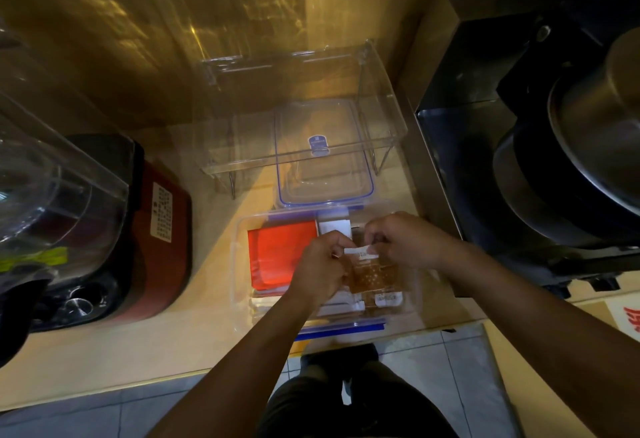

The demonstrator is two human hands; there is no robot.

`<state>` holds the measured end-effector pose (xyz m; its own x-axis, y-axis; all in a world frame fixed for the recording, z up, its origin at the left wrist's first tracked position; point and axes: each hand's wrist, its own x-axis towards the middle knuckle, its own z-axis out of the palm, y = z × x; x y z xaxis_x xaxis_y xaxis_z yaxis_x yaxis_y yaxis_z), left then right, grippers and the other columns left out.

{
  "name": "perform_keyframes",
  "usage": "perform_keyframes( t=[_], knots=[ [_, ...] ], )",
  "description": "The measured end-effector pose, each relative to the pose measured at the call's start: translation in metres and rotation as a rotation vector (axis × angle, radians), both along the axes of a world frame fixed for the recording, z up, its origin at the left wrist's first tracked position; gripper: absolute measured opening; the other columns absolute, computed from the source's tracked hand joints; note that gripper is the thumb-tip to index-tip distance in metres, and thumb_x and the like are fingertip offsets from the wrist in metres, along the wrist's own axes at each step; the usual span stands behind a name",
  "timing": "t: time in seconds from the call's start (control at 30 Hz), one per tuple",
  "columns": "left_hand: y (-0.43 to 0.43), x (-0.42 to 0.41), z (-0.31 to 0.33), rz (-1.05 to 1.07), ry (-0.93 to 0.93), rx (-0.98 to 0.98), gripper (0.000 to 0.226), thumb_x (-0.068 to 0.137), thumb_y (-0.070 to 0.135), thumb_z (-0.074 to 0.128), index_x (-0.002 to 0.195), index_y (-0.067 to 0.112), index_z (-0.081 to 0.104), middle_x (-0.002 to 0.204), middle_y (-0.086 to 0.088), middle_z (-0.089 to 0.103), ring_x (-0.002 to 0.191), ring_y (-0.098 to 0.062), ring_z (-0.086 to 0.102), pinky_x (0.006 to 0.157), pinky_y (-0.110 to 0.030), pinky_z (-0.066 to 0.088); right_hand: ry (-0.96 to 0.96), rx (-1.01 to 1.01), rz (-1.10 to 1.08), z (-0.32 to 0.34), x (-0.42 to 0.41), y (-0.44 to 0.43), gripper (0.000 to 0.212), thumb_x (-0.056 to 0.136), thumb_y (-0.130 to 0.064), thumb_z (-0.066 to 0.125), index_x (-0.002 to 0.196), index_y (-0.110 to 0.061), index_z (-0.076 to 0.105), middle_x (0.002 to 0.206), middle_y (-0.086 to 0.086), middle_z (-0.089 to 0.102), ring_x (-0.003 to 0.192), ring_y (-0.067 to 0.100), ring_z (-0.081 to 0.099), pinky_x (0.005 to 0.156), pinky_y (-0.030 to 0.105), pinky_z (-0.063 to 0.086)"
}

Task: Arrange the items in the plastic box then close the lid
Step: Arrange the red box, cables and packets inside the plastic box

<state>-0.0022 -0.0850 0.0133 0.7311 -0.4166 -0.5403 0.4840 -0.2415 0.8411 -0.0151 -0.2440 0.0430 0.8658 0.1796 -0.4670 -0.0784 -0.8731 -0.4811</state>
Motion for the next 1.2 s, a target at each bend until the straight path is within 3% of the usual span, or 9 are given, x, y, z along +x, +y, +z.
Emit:
perform_keyframes(
  t=[0.1,0.17,0.23,0.47,0.6,0.83,0.93,1.03,1.2],
  knots=[
    [0.003,-0.001,-0.001,0.100,-0.145,0.120,0.027,0.084,-0.017,0.049,0.077,0.007,0.057,0.076,-0.012,0.055,0.055,-0.004,0.059,0.051,-0.022,0.052,-0.110,-0.154,0.122,-0.002,-0.002,0.001,0.010,0.086,-0.024,0.057,0.092,-0.022,0.065,0.088,-0.004,0.062,0.090,0.020,0.060,0.078,0.030,0.045],
    [0.007,0.000,-0.004,0.173,-0.172,0.170,0.021,0.087,-0.007,0.052,0.079,0.011,0.058,0.086,-0.013,0.063,0.075,-0.022,0.064,0.068,-0.040,0.058,-0.157,-0.303,0.293,-0.011,-0.004,0.004,0.021,0.086,-0.025,0.056,0.106,-0.024,0.062,0.108,0.000,0.066,0.107,0.023,0.057,0.097,0.038,0.035],
    [0.011,0.003,-0.005,0.201,-0.160,0.185,0.021,0.088,-0.003,0.053,0.078,0.015,0.057,0.094,-0.019,0.065,0.085,-0.036,0.065,0.075,-0.055,0.056,-0.138,-0.437,0.399,-0.020,-0.006,0.010,0.023,0.084,-0.025,0.058,0.108,-0.026,0.060,0.112,-0.001,0.067,0.106,0.020,0.058,0.100,0.040,0.026],
    [0.019,0.006,-0.003,0.205,-0.097,0.201,0.026,0.088,0.002,0.054,0.072,0.023,0.057,0.094,-0.021,0.067,0.089,-0.039,0.066,0.077,-0.060,0.054,-0.079,-0.485,0.415,-0.037,-0.012,0.019,0.016,0.085,-0.030,0.057,0.101,-0.028,0.062,0.110,-0.002,0.067,0.112,0.020,0.053,0.102,0.042,0.021],
    [0.022,0.005,-0.002,0.207,-0.107,0.210,0.026,0.088,0.002,0.054,0.072,0.022,0.056,0.093,-0.022,0.066,0.089,-0.040,0.064,0.078,-0.060,0.053,0.065,-0.562,0.482,-0.040,-0.011,0.025,0.033,0.076,-0.044,0.066,0.106,-0.032,0.064,0.114,-0.005,0.064,0.117,0.020,0.047,0.103,0.044,0.019],
    [0.023,0.008,0.001,0.219,-0.116,0.213,0.024,0.089,0.004,0.055,0.072,0.022,0.055,0.093,-0.023,0.066,0.087,-0.041,0.065,0.076,-0.061,0.053,-0.032,-0.561,0.525,-0.046,-0.023,0.029,0.023,0.089,-0.022,0.055,0.109,-0.012,0.061,0.111,0.010,0.067,0.110,0.029,0.055,0.106,0.043,0.026],
    [0.024,0.009,0.001,0.223,-0.110,0.198,0.023,0.089,0.004,0.054,0.074,0.021,0.057,0.094,-0.025,0.066,0.088,-0.041,0.065,0.075,-0.061,0.054,0.125,-0.441,0.468,-0.043,-0.019,0.031,0.022,0.091,-0.021,0.054,0.109,-0.013,0.062,0.110,0.008,0.066,0.100,0.024,0.061,0.091,0.037,0.045],
    [0.025,0.012,0.002,0.252,-0.102,0.178,0.023,0.089,0.002,0.053,0.074,0.018,0.057,0.096,-0.028,0.065,0.090,-0.043,0.064,0.075,-0.061,0.054,0.224,-0.266,0.285,-0.030,-0.009,0.029,0.021,0.091,-0.021,0.051,0.108,-0.015,0.061,0.104,0.005,0.065,0.091,0.020,0.060,0.079,0.033,0.049],
    [0.025,0.020,0.003,0.359,-0.073,0.155,0.024,0.090,0.002,0.050,0.072,0.018,0.051,0.087,-0.017,0.065,0.088,-0.036,0.065,0.084,-0.057,0.053,0.077,0.062,-0.204,-0.006,0.014,0.014,0.013,0.084,-0.012,0.058,0.090,-0.010,0.069,0.084,0.004,0.069,0.074,0.015,0.066,0.065,0.029,0.052]
  ],
)
